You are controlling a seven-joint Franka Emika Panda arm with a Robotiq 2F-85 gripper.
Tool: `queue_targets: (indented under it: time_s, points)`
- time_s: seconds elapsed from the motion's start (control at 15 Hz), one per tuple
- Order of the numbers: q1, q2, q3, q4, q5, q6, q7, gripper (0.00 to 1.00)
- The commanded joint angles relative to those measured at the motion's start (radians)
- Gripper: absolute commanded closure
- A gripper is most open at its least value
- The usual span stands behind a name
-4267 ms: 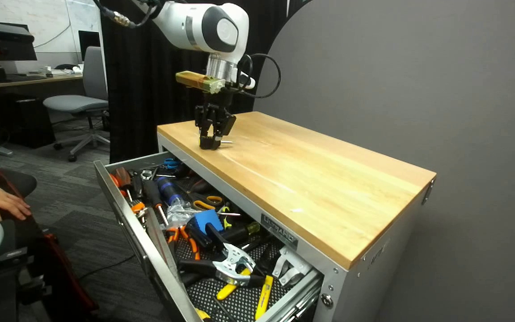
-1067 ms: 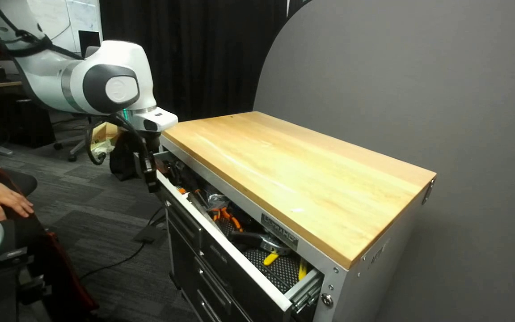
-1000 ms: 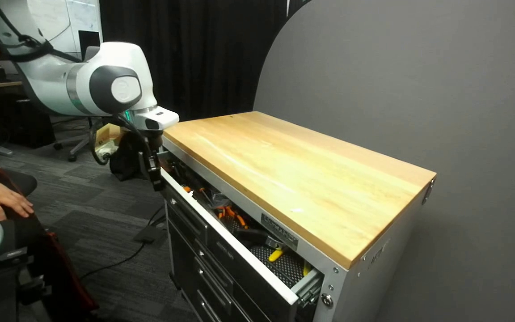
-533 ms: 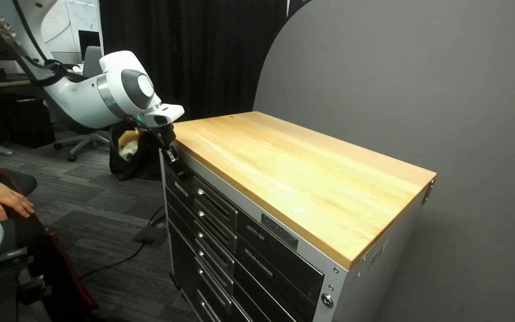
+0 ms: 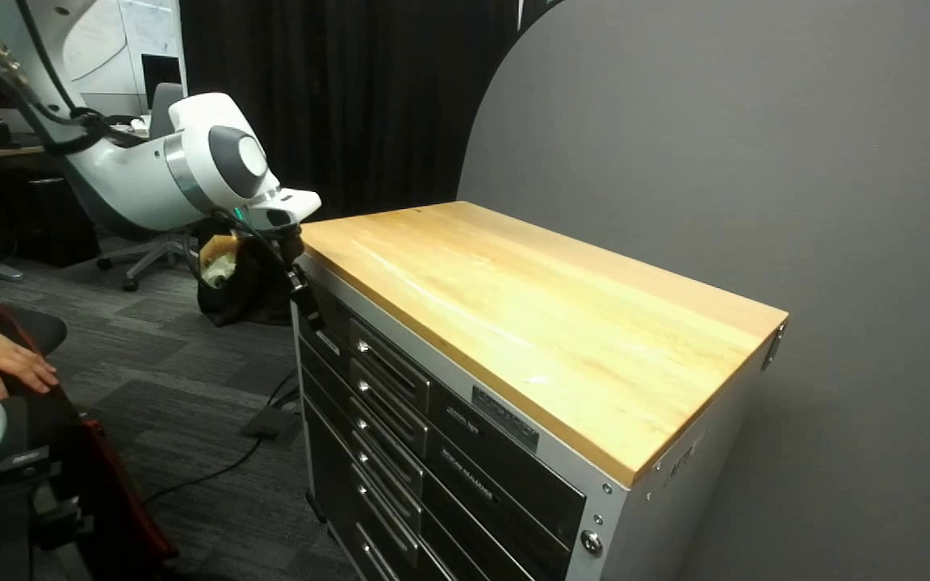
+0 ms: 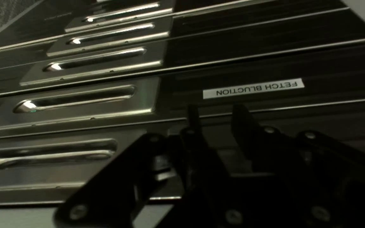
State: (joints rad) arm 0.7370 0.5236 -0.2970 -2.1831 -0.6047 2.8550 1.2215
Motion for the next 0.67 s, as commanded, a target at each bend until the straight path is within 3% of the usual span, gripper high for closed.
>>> queue_targets:
  time_s: [0.0,0.27,0.47,0.53,0.6]
  points:
    - [-0.258,-0.213,0.260,-0.167,0.122,-0.056,-0.268,0.32]
    - [-0.527,-0.339,0.577,-0.260,0.416,-0.196,-0.563,0.02]
    - [-0.744,-0.390,0.823,-0.214,0.674,-0.384,-0.799,0.00]
    - [-0.552,-0.340,0.629,-0.224,0.593,-0.291,-0.699,0.00]
    - [-0.592,-0.362,0.675,-0.218,0.650,-0.335,-0.754,0.00]
